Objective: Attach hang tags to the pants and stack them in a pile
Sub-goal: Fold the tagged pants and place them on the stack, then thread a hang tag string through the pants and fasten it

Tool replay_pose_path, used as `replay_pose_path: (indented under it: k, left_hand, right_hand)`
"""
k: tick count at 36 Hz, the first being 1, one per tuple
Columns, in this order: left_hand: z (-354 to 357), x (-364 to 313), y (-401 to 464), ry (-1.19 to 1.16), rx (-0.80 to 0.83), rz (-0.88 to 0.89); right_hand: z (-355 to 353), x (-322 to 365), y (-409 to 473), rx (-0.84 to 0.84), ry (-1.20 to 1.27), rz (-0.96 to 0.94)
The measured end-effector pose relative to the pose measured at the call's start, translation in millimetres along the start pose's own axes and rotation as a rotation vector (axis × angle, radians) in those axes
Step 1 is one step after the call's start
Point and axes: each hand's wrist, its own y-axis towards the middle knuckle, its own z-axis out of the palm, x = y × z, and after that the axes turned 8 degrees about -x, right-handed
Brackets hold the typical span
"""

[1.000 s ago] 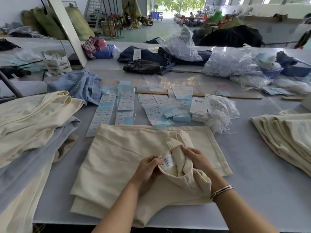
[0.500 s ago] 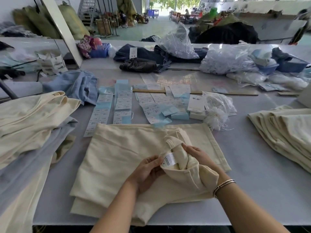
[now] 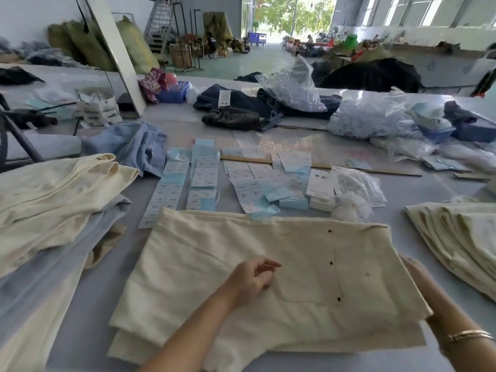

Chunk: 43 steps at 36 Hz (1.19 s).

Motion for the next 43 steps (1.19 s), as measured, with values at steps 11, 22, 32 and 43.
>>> replay_pose_path:
  k: [11, 22, 32, 43]
  left_hand:
    - [19.0, 30.6, 39.8, 1.018, -0.238, 0.255]
    - [20.0, 22.2, 35.5, 0.94, -0.298, 0.314]
    - [16.7, 18.7, 37.7, 0.919, -0.274, 0.287]
    - [16.1, 14.7, 36.2, 0.916, -0.273, 0.251]
  right_hand:
    - [6.4, 13.9, 54.9, -0.362, -0.541, -0.277]
    - [129.6, 91.5, 120.8, -0.107, -0.871, -1.005]
    - [144.1, 75.2, 168.4, -0.149, -1.359, -0.794]
    - [139.6, 89.4, 160.0, -0.164, -1.374, -0.83]
